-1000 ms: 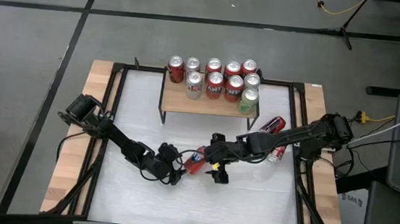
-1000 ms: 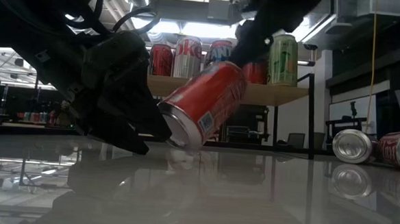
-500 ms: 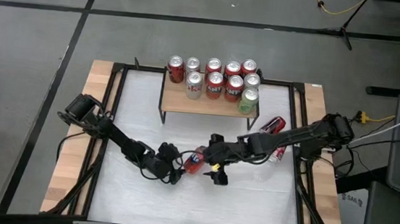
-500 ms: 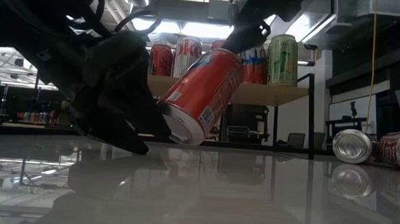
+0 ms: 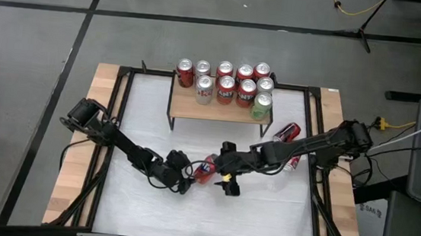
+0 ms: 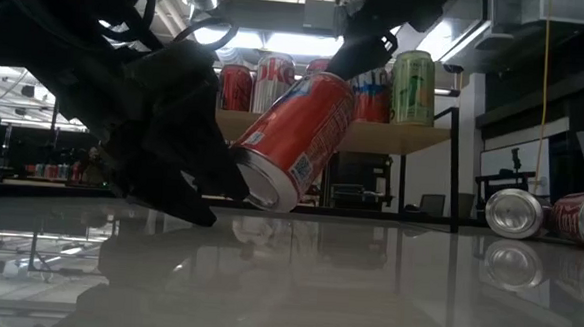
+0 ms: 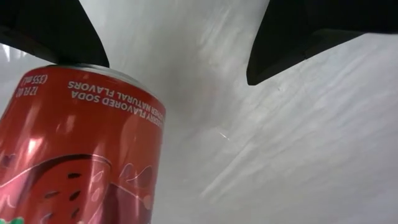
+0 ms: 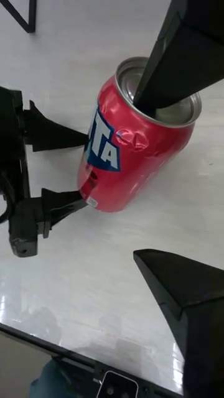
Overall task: Place canned beverage on shelf
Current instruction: Put the orange soda can on the shelf aligned with the other soda can
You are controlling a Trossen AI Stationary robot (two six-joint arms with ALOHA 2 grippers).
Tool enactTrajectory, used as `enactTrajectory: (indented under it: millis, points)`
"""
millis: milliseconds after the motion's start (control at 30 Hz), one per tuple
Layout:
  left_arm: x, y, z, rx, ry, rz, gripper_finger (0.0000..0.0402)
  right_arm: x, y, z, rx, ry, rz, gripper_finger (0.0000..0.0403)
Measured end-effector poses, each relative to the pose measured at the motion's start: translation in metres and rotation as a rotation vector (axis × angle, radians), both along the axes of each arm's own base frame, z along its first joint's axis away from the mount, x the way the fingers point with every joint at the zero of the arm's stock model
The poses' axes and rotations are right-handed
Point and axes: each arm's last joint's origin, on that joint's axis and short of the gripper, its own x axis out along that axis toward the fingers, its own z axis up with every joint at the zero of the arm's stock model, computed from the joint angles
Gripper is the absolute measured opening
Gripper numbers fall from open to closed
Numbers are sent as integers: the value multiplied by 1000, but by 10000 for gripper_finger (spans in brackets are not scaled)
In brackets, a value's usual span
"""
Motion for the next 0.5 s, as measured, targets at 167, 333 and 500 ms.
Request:
enactTrajectory:
  millis: [167, 333, 500]
  points:
    - [0, 1, 10, 38, 21, -55, 385, -1, 0, -3, -2, 21, 5, 370]
    - [6, 4, 19, 77, 108, -109, 385, -1, 1, -3, 1, 19, 11, 370]
    - [10, 6, 20, 110, 183, -140, 385, -1, 1, -3, 3, 17, 13, 370]
